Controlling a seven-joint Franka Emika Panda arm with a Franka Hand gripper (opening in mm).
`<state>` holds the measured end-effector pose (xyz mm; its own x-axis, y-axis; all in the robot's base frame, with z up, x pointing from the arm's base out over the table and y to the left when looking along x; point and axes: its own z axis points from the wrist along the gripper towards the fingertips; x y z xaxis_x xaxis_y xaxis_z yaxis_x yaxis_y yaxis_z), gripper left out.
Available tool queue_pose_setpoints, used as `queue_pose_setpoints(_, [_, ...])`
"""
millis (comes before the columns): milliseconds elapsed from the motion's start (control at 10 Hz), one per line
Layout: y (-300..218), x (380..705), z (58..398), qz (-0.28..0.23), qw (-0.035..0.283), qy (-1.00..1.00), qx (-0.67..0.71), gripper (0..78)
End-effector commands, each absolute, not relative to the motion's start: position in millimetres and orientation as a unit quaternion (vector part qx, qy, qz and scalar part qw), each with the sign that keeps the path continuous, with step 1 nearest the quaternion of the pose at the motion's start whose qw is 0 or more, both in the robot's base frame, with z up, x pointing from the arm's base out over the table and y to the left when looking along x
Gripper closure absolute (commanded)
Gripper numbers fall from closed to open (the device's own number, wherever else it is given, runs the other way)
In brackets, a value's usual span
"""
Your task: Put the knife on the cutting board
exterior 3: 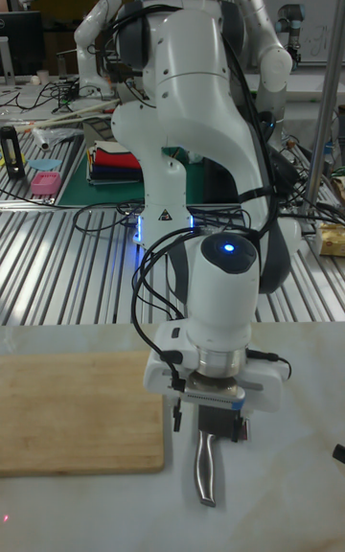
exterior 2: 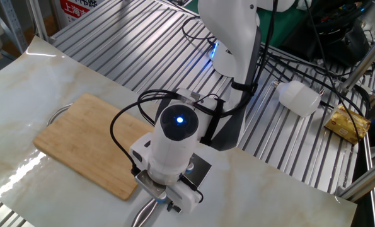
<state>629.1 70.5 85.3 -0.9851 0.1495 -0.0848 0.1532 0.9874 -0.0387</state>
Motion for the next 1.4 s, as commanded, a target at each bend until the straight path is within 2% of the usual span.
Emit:
queue_pose_setpoints(100, [75.8,644.9,62.0,-0.016,0.063,0.995,0.081,0.1])
queue_pose_setpoints(700, [75.1,650.8,61.2,-0.014,0.069,0.994,0.086,0.1])
queue_pose_setpoints(800, [74.2,651.3,64.3,-0.012,0.064,0.995,0.082,0.1])
queue_pose_setpoints(1000, [72.1,650.3,72.7,-0.012,0.029,0.997,0.076,0.1])
queue_pose_setpoints(1400, [74.3,643.1,67.0,-0.012,0.015,0.997,0.078,0.1])
